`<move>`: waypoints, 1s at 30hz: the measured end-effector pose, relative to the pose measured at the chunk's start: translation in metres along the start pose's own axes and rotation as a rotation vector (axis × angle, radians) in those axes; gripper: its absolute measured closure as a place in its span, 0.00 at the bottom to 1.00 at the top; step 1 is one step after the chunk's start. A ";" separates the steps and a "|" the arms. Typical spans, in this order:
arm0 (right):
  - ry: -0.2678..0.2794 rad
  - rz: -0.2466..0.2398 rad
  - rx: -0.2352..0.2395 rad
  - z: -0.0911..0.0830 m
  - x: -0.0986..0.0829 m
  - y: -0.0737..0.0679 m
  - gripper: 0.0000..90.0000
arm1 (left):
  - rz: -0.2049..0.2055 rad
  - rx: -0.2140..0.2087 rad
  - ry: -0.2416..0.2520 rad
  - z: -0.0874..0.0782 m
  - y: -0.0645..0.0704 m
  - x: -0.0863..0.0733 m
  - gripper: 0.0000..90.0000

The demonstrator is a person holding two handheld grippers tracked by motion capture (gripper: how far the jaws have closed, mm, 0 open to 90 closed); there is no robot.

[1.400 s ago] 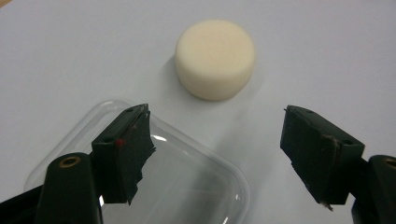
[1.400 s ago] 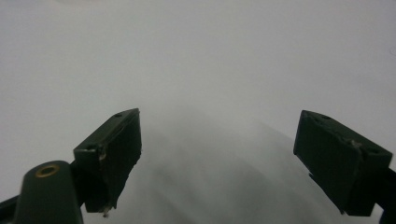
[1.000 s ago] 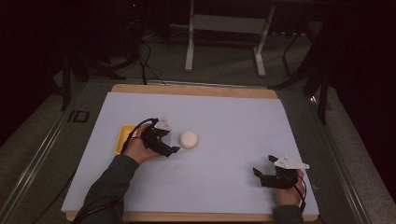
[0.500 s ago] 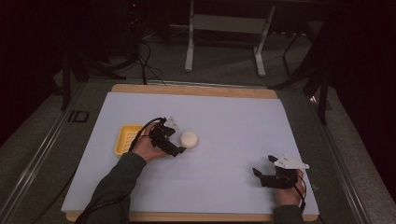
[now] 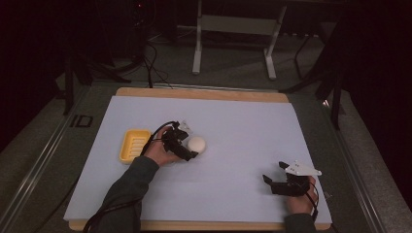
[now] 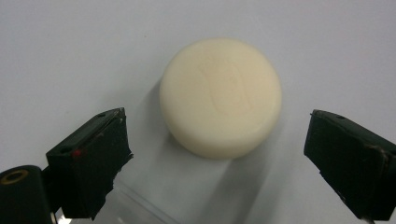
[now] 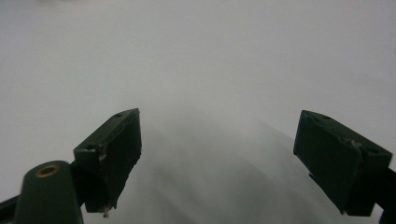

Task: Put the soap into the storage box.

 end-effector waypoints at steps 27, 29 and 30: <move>0.002 0.001 0.003 0.000 0.000 0.000 0.17 | 0.008 0.005 -0.093 0.029 0.004 0.004 0.16; 0.003 0.002 0.003 0.000 0.000 0.000 0.17 | 0.007 0.006 -0.094 0.030 0.004 0.004 0.17; 0.003 0.003 0.003 0.000 0.000 0.000 0.17 | 0.007 0.006 -0.094 0.030 0.004 0.004 0.17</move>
Point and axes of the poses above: each handheld gripper's, and its own axes: z roughly forward along the jaws, x roughly out of its top, y roughly to its right, the point moved 8 cm from there along z, roughly forward along the jaws, and after that the axes turned 9 degrees about y, right-handed, at the moved point
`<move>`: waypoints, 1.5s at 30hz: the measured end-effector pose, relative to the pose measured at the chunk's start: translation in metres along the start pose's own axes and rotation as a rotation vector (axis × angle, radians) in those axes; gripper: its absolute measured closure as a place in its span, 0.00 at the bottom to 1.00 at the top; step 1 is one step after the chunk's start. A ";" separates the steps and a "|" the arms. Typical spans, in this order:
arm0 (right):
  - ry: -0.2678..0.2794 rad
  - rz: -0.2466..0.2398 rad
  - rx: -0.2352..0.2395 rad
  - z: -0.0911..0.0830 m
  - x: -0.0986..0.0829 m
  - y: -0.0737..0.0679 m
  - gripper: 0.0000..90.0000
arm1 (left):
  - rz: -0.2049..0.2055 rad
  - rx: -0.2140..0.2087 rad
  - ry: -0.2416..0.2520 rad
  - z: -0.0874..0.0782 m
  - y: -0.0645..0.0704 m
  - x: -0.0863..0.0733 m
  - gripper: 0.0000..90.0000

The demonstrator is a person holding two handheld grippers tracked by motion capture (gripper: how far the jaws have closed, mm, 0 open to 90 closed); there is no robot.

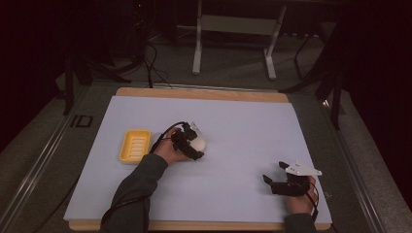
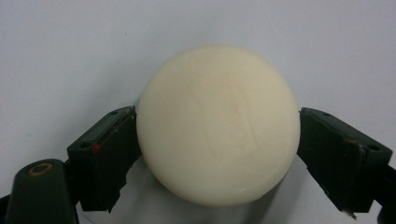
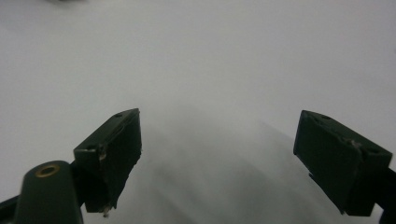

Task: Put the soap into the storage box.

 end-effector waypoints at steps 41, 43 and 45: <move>0.011 0.008 0.000 -0.001 0.001 0.001 0.17 | 0.133 -0.029 -0.093 -0.039 0.040 -0.041 0.28; 0.011 0.006 0.000 -0.001 0.001 0.001 0.17 | 0.141 -0.042 -0.108 -0.041 0.041 -0.044 0.28; 0.009 0.004 0.001 -0.001 0.001 0.001 0.17 | 0.118 -0.069 -0.113 -0.041 0.039 -0.045 0.28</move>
Point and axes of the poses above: each handheld gripper's, and its own axes: z roughly forward along the jaws, x roughly out of its top, y roughly to its right, the point moved 8 cm from there along z, roughly forward along the jaws, and after that the axes turned 9 degrees about y, right-handed, at the moved point
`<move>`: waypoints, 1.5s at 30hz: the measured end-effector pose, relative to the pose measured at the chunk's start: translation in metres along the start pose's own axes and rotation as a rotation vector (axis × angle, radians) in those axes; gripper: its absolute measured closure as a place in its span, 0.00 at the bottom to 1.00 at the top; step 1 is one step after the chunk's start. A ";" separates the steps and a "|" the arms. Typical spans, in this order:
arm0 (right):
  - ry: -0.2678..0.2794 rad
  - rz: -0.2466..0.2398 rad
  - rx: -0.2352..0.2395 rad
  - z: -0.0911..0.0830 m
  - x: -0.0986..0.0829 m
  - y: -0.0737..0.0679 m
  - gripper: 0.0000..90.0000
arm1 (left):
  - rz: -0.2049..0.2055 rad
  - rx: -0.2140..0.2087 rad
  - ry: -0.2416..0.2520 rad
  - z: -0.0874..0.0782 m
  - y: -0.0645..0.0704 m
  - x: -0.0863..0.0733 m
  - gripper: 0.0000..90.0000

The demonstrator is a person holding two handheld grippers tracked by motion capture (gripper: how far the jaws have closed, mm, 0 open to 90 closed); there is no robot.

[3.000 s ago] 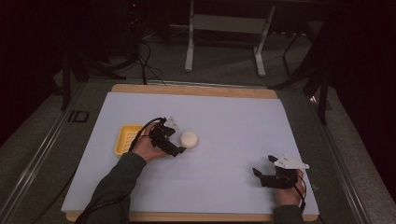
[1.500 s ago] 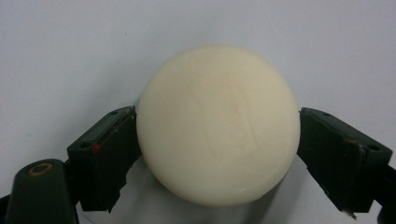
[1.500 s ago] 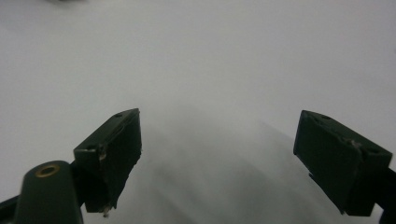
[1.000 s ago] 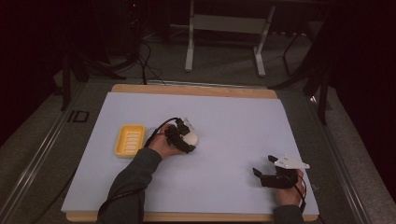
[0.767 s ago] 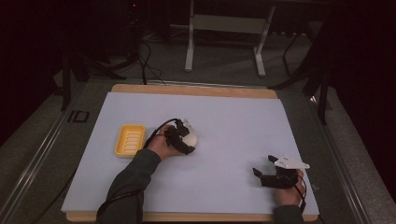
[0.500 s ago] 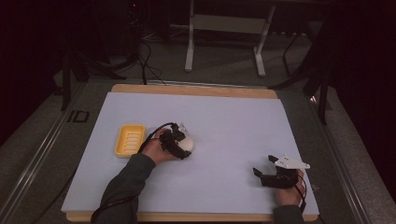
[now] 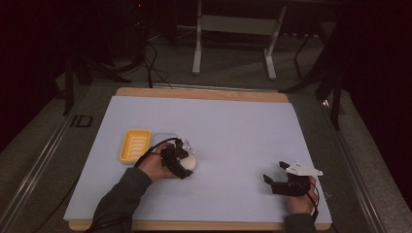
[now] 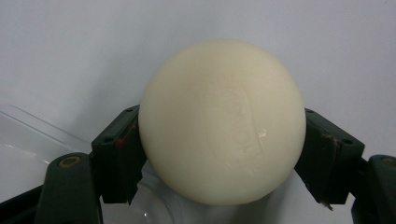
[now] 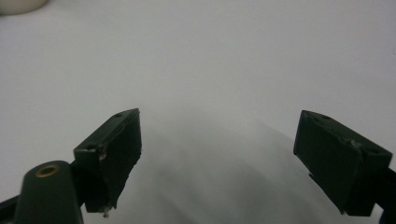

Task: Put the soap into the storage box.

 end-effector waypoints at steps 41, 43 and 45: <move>-0.006 0.000 0.003 0.001 0.000 -0.001 0.17 | 0.150 -0.065 -0.382 0.011 -0.001 0.020 0.28; -0.007 -0.001 0.003 0.001 0.000 -0.001 0.17 | 0.150 -0.064 -0.384 0.011 -0.001 0.020 0.28; -0.007 -0.001 0.003 0.001 0.000 -0.001 0.17 | 0.155 -0.065 -0.384 0.011 -0.001 0.020 0.28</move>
Point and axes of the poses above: each handheld gripper's, and its own axes: z roughly forward along the jaws, x roughly out of its top, y roughly to its right, the point moved 8 cm from there along z, roughly forward along the jaws, and after that the axes turned 9 degrees about y, right-handed, at the moved point
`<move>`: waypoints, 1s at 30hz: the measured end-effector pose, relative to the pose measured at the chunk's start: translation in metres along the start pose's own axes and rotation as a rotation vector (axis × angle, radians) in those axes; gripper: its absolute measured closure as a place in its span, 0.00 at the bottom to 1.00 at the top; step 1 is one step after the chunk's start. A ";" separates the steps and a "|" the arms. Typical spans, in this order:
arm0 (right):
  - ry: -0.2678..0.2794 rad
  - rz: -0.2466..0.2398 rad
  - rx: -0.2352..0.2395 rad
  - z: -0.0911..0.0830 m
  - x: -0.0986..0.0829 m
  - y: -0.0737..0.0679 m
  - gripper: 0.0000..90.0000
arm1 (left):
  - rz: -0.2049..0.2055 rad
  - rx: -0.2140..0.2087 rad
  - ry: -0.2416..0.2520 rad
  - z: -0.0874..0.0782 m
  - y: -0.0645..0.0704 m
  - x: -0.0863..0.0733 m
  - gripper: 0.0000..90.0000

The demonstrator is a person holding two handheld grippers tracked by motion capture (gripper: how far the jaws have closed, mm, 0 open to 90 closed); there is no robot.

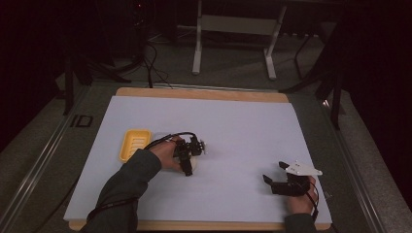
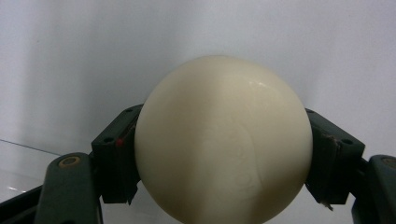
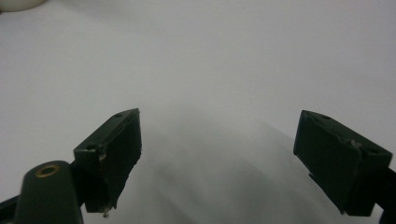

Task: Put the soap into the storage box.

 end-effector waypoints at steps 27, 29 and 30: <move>0.002 0.000 0.000 0.000 0.000 0.000 0.17 | 0.068 0.035 0.024 -0.033 0.005 0.005 0.28; 0.002 0.001 0.001 0.000 0.000 0.000 0.17 | 0.060 0.035 0.031 -0.037 0.004 0.003 0.28; 0.003 -0.001 0.001 0.000 0.000 0.000 0.17 | 0.062 0.038 0.031 -0.039 0.003 0.002 0.28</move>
Point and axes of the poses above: each handheld gripper's, and its own axes: z roughly forward along the jaws, x roughly out of its top, y roughly to its right, the point moved 8 cm from there along z, roughly forward along the jaws, and after that the axes turned 9 degrees about y, right-handed, at the moved point
